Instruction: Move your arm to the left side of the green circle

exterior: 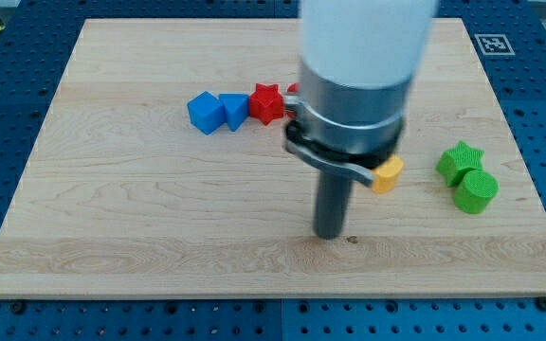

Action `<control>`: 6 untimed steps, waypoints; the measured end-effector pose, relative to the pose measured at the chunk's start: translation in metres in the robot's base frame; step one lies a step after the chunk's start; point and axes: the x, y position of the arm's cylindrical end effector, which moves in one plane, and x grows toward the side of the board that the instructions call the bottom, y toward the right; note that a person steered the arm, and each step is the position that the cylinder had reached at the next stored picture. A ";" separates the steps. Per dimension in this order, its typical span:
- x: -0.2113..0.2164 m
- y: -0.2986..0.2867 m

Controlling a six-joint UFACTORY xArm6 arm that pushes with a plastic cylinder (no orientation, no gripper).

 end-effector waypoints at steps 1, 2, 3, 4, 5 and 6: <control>0.002 0.052; 0.002 0.079; 0.002 0.082; -0.013 0.086; -0.020 0.101; -0.021 0.117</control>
